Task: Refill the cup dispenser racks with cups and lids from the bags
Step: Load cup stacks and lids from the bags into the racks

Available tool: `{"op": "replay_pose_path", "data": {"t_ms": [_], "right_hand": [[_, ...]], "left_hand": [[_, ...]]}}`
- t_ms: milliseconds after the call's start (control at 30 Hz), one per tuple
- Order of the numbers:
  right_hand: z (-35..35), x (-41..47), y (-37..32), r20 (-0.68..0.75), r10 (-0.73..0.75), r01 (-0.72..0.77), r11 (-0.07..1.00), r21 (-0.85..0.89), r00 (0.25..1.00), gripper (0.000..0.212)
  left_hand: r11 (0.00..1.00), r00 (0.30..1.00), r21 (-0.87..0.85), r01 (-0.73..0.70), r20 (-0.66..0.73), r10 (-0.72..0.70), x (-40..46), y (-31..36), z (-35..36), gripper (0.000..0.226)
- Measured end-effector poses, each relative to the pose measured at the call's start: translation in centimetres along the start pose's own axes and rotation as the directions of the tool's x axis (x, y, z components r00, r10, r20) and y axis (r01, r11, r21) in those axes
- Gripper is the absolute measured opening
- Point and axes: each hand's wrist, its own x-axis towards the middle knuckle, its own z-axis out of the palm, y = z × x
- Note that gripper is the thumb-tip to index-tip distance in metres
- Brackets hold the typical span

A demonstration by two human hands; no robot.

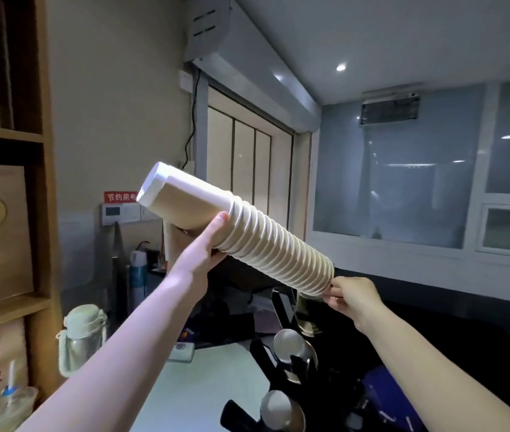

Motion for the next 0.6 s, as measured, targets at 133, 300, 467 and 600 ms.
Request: {"op": "replay_pose_path", "data": {"t_ms": [133,300,467,600], "right_hand": [[1.4,1.5,-0.1,-0.103,-0.032,0.007,0.974,-0.226,0.994,0.012],[1.4,2.6,0.7,-0.233,-0.067,-0.01,0.949,-0.314,0.97,0.019],[1.6,2.3,0.9,-0.225,-0.122,0.043,0.944,-0.328,0.967,0.023],[2.2,1.3,1.0,-0.221,-0.098,0.019,0.942,-0.334,0.97,0.008]], "left_hand": [[0.951,0.998,0.304,-0.06,0.018,0.057,4.5,-0.8,-0.3,0.099],[0.974,0.976,0.143,-0.174,0.155,0.152,7.7,-0.4,0.3,0.138],[0.967,0.967,0.133,-0.216,0.167,0.193,9.8,-0.1,0.0,0.101],[0.936,0.939,0.093,-0.34,0.097,0.331,10.6,1.0,-0.2,0.049]]}}
